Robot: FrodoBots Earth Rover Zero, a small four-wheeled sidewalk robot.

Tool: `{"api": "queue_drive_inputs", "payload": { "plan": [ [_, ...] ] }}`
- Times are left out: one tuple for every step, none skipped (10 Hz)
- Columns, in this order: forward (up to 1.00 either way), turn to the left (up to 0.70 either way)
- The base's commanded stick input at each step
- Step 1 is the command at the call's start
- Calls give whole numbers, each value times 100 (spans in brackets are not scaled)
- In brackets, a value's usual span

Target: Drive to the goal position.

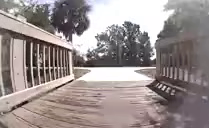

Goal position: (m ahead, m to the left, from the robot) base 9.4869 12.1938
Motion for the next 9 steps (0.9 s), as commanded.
{"api": "queue_drive_inputs", "payload": {
  "plan": [
    [85, -16],
    [85, -32],
    [85, -8],
    [85, 0],
    [85, 0],
    [85, 0],
    [85, 0],
    [85, 0],
    [85, 0]
  ]
}}
